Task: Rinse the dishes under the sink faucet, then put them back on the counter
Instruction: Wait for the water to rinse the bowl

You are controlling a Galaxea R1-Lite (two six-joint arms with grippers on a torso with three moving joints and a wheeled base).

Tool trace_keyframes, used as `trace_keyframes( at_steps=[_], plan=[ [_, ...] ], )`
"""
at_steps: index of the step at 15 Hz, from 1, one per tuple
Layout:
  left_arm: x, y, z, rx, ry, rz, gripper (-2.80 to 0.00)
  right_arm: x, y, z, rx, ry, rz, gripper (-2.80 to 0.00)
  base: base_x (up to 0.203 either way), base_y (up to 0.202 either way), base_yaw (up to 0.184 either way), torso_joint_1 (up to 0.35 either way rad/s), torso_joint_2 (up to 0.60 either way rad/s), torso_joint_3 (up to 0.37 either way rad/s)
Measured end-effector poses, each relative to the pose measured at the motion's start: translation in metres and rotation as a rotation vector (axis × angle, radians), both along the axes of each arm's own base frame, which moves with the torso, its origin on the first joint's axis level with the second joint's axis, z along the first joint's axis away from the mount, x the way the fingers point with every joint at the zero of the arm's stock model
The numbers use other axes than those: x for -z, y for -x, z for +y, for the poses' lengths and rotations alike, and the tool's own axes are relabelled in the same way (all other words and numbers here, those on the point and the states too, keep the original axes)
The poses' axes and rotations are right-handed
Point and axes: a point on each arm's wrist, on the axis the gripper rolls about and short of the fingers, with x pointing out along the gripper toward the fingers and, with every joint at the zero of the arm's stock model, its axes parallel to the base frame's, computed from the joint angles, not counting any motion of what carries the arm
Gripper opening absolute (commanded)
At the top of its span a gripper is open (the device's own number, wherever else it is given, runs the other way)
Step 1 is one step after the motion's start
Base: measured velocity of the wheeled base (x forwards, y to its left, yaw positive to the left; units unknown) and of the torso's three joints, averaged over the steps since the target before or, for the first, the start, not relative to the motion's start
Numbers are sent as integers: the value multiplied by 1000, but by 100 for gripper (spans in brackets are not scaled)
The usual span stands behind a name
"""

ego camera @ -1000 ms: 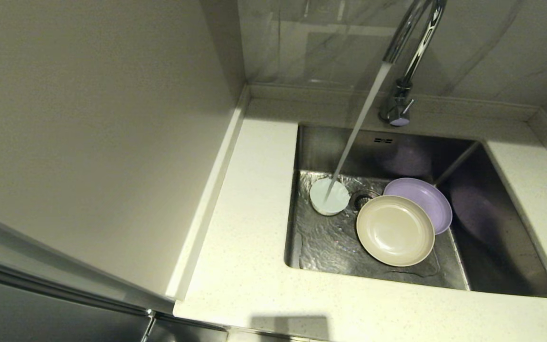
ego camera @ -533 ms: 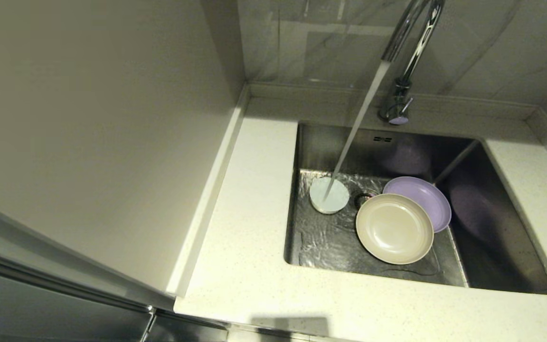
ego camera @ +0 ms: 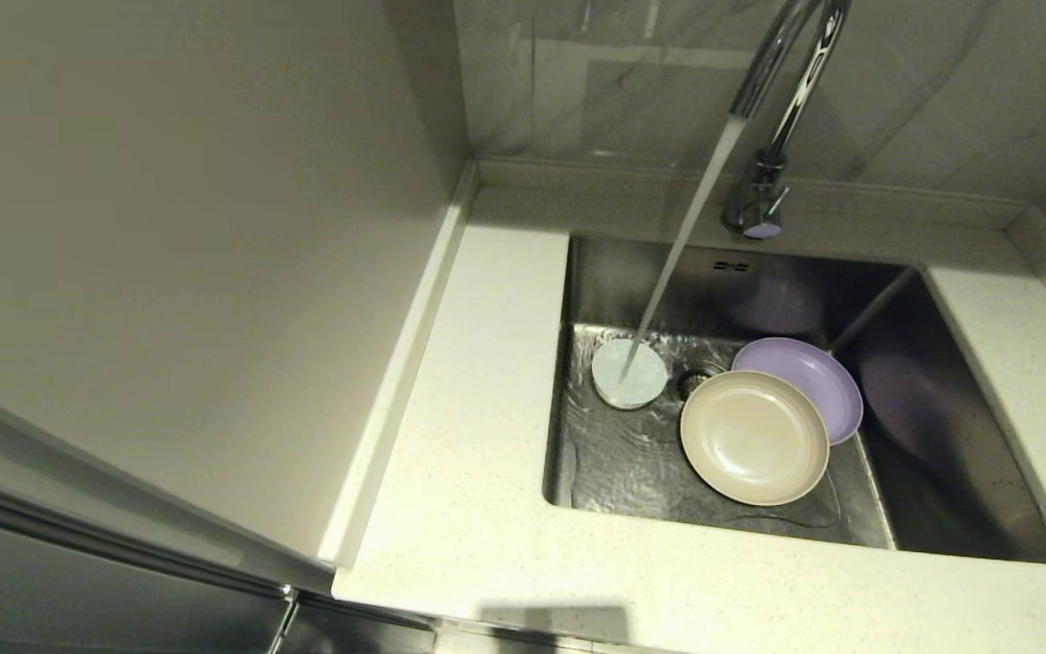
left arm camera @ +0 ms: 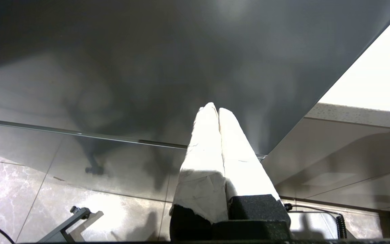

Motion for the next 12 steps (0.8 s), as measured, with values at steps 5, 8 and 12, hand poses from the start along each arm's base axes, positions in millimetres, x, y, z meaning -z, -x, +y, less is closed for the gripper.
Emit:
trace_keyframes(
  at_steps=[5,8,12],
  plan=[
    [0,0,0,0,0,0,-280,0,0,0,0,0,0,-280,0,0,0,0,0,0],
    [0,0,0,0,0,0,-280,0,0,0,1,0,0,-280,0,0,0,0,0,0],
    [0,0,0,0,-1,0,-280,0,0,0,0,-1,0,-280,0,0,0,0,0,0]
  ],
)
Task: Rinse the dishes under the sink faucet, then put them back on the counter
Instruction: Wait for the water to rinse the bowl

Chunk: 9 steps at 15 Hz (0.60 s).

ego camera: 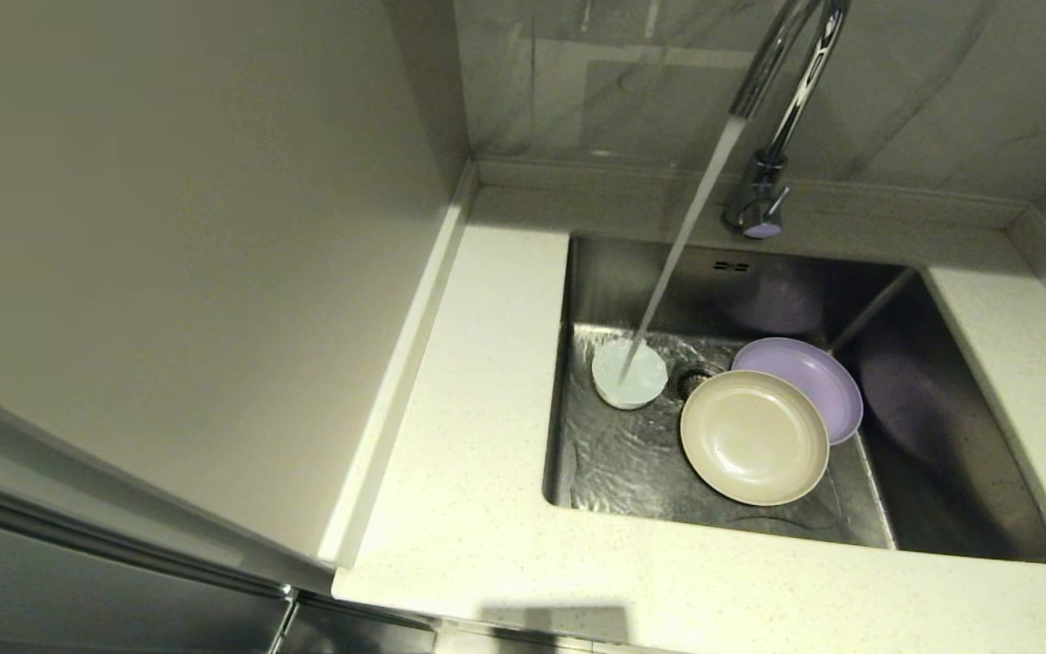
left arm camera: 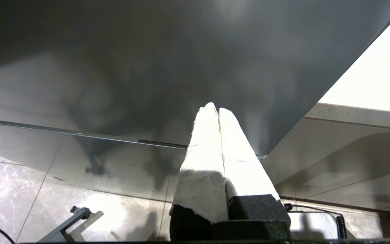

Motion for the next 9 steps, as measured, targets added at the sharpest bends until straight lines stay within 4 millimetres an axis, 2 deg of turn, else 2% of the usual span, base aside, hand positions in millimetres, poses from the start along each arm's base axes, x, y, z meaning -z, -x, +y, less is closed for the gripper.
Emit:
trace_keyframes(
  at_steps=[9],
  plan=[
    [0,0,0,0,0,0,-280,0,0,0,1,-2,0,-280,0,0,0,0,0,0]
  ],
)
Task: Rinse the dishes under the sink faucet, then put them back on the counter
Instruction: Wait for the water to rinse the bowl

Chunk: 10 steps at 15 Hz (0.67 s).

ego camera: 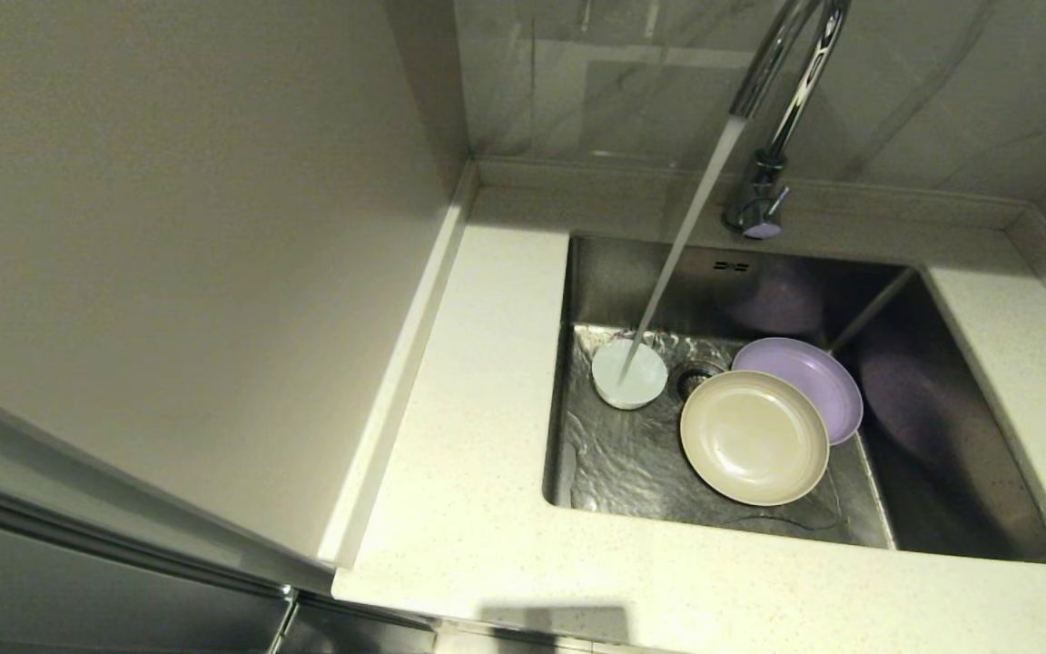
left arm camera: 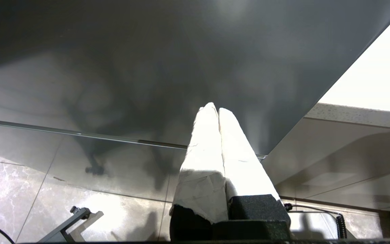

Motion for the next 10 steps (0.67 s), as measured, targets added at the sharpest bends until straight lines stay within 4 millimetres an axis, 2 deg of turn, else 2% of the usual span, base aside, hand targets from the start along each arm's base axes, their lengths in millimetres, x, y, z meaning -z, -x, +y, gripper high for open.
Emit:
trace_keyframes(
  at_steps=[10],
  plan=[
    [0,0,0,0,0,0,-280,0,0,0,-1,-8,0,-280,0,0,0,0,0,0]
  ],
)
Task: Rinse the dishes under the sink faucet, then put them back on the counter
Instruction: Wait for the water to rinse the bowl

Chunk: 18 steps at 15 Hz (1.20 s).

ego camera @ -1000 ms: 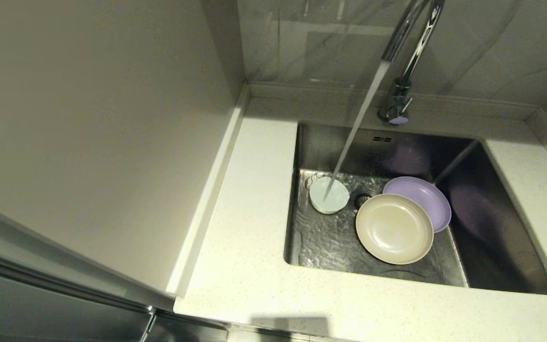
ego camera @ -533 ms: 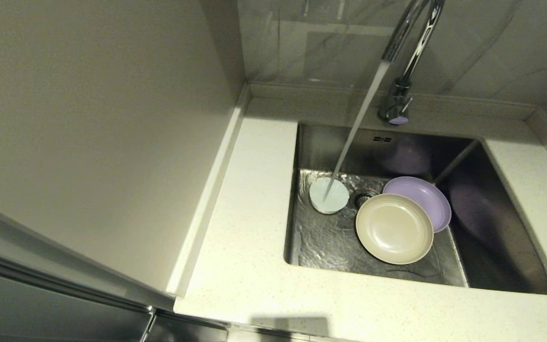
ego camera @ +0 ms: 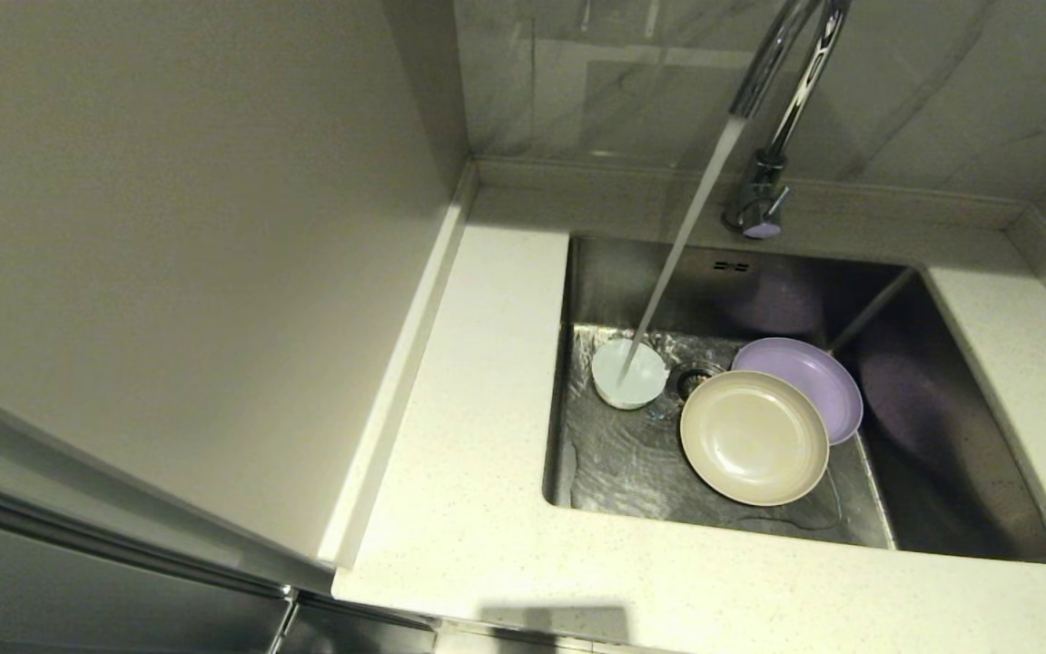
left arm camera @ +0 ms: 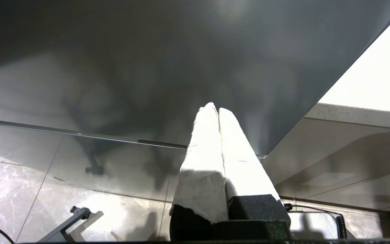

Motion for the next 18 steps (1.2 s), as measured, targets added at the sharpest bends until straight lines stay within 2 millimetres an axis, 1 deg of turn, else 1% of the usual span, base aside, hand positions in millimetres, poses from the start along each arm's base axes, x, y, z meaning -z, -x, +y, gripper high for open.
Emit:
trace_keyframes(
  at_steps=[3,7,14,18],
  plan=[
    [0,0,0,-1,0,0,-280,0,0,0,2,-5,0,-280,0,0,0,0,0,0],
    [0,0,0,0,0,0,-280,0,0,-1,40,-72,-2,-280,0,0,0,0,0,0],
    [0,0,0,0,0,0,-280,0,0,-1,28,-39,-2,-280,0,0,0,0,0,0],
    [0,0,0,0,0,0,-280,0,0,-1,34,-62,-3,-280,0,0,0,0,0,0]
  ],
)
